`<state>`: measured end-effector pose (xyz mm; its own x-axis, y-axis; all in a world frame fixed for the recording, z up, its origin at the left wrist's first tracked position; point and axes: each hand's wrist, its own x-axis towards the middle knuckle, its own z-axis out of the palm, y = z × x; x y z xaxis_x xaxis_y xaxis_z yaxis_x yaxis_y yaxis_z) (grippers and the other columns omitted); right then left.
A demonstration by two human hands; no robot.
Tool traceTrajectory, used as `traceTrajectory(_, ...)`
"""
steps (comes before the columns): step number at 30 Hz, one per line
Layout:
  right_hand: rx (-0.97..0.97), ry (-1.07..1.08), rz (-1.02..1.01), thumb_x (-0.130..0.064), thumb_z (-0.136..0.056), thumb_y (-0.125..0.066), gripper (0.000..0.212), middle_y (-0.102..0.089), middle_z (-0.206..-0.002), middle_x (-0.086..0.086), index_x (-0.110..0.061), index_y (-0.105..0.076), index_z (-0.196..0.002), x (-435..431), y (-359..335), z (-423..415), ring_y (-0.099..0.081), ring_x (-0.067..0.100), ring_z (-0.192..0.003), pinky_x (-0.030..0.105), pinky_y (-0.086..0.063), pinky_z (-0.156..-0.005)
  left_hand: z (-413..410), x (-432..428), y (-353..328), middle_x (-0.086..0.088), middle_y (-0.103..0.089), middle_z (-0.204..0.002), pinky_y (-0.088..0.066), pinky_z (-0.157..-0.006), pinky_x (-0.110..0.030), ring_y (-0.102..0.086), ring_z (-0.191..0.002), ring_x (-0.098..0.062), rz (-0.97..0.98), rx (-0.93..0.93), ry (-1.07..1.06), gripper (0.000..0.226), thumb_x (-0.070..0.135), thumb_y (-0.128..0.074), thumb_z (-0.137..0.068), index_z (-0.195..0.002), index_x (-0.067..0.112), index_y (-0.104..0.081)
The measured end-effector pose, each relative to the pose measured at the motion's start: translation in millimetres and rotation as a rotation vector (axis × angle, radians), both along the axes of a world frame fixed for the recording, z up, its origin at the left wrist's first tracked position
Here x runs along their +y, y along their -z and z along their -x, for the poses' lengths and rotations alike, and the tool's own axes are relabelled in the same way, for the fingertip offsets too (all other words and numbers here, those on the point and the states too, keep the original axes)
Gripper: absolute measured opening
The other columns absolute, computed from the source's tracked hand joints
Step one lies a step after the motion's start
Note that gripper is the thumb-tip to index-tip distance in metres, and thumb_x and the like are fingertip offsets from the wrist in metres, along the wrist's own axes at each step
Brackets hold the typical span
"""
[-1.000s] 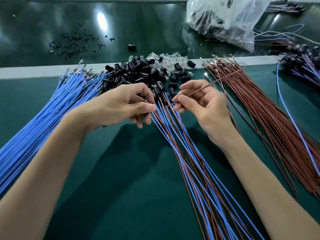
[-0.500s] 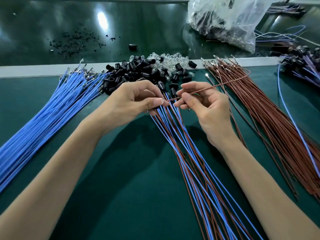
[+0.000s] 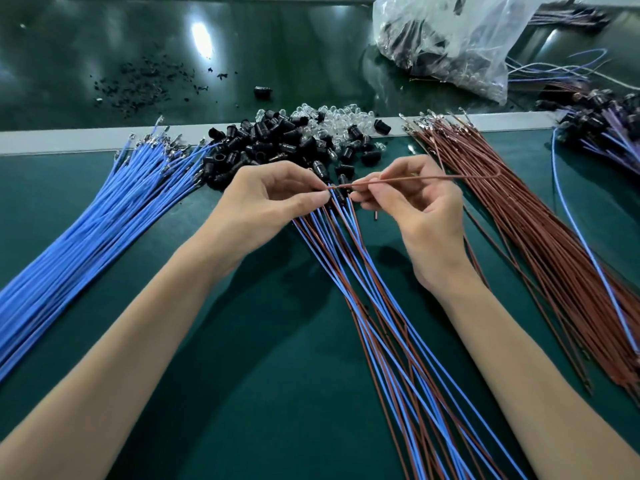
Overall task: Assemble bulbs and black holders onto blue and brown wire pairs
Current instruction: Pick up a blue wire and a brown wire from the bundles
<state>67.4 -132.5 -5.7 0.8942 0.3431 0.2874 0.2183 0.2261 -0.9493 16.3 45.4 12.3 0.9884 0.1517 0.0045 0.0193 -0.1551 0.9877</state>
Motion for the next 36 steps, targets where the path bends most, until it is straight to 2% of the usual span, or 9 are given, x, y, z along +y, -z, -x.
traceTrajectory(6,0.102,-0.295,-0.038,0.008,-0.075,-0.05,0.042,-0.066,-0.103,0.005,-0.013,-0.049,-0.112,-4.0,-1.8,-2.3,-0.063,0.017,-0.079,0.031,-0.051,-0.075,1.6,-4.1,0.3,0.001,-0.07,-0.08,-0.052,-0.077,-0.018,-0.064,-0.077,-0.008,-0.028,0.026,0.041,0.01,0.006,-0.074,-0.077,-0.084,0.011,-0.068)
traceTrajectory(11,0.193,-0.426,0.087,0.011,-0.065,-0.04,0.056,-0.063,-0.093,0.003,-0.015,-0.051,-0.114,-4.9,-2.2,-1.7,-0.049,0.011,-0.062,0.019,-0.041,-0.057,1.7,6.5,-8.9,0.003,-0.069,-0.086,-0.051,-0.08,-0.015,-0.065,-0.082,-0.005,-0.069,0.028,0.03,0.015,0.005,-0.07,-0.081,-0.092,0.015,-0.067)
traceTrajectory(18,0.462,-0.451,0.204,0.002,-0.056,-0.031,0.053,-0.06,-0.068,0.006,-0.008,-0.056,-0.102,-8.4,-9.0,-3.3,-0.037,0.011,-0.043,0.016,-0.03,-0.042,8.8,13.8,-33.7,-0.005,-0.075,-0.084,-0.046,-0.09,-0.017,-0.066,-0.086,-0.01,-0.147,0.105,0.125,0.02,0.031,-0.065,-0.074,-0.092,0.023,-0.068)
traceTrajectory(22,0.463,-0.263,0.433,0.017,-0.074,-0.028,0.043,-0.06,-0.066,0.004,-0.012,-0.055,-0.09,-2.8,-8.9,-3.6,-0.046,0.006,-0.041,0.014,-0.036,-0.042,14.1,8.0,-43.1,-0.009,-0.074,-0.096,-0.045,-0.102,-0.04,-0.065,-0.102,-0.025,-0.167,0.128,0.192,0.029,0.039,-0.068,-0.069,-0.092,0.023,-0.071)
traceTrajectory(25,0.359,-0.201,0.547,0.02,-0.076,-0.032,0.041,-0.06,-0.059,-0.003,-0.013,-0.055,-0.085,3.4,-3.3,-0.3,-0.048,0.003,-0.041,0.013,-0.034,-0.04,15.2,-6.1,-45.2,-0.004,-0.073,-0.1,-0.048,-0.096,-0.038,-0.065,-0.101,-0.023,-0.213,0.117,0.276,0.006,0.025,-0.071,-0.081,-0.087,0.026,-0.072)
traceTrajectory(27,0.312,-0.186,0.575,0.018,-0.081,-0.04,0.036,-0.059,-0.053,-0.007,-0.014,-0.056,-0.084,4.9,-0.8,0.5,-0.048,0.002,-0.041,0.013,-0.034,-0.04,17.1,-15.6,-41.7,0.006,-0.073,-0.089,-0.053,-0.079,-0.021,-0.068,-0.088,-0.009,-0.281,0.121,0.372,0.005,0.019,-0.07,-0.084,-0.086,0.024,-0.072)
traceTrajectory(30,0.297,-0.164,0.56,0.016,-0.08,-0.048,0.034,-0.061,-0.057,-0.007,-0.017,-0.058,-0.082,3.1,0.3,-0.5,-0.048,0.002,-0.044,0.014,-0.035,-0.041,17.5,-24.9,-36.1,0.02,-0.066,-0.072,-0.041,-0.061,-0.006,-0.06,-0.067,0.007,-0.383,0.141,0.395,0.007,0.023,-0.072,-0.082,-0.084,0.03,-0.071)
traceTrajectory(33,0.288,-0.156,0.571,0.013,-0.08,-0.046,0.032,-0.063,-0.067,0.0,-0.015,-0.06,-0.086,5.1,-1.6,1.2,-0.049,0.003,-0.046,0.014,-0.036,-0.042,16.5,-23.4,-33.5,0.012,-0.072,-0.079,-0.051,-0.079,-0.022,-0.067,-0.082,-0.006,-0.383,0.168,0.355,0.007,0.025,-0.073,-0.08,-0.085,0.03,-0.073)
traceTrajectory(36,0.291,-0.247,0.467,0.003,-0.067,-0.042,0.035,-0.061,-0.074,0.006,-0.017,-0.06,-0.089,1.8,-3.0,2.6,-0.048,0.005,-0.047,0.016,-0.036,-0.045,16.0,-19.2,-36.5,0.002,-0.074,-0.083,-0.051,-0.091,-0.039,-0.067,-0.089,-0.018,-0.371,0.17,0.335,0.006,0.021,-0.075,-0.08,-0.085,0.025,-0.075)
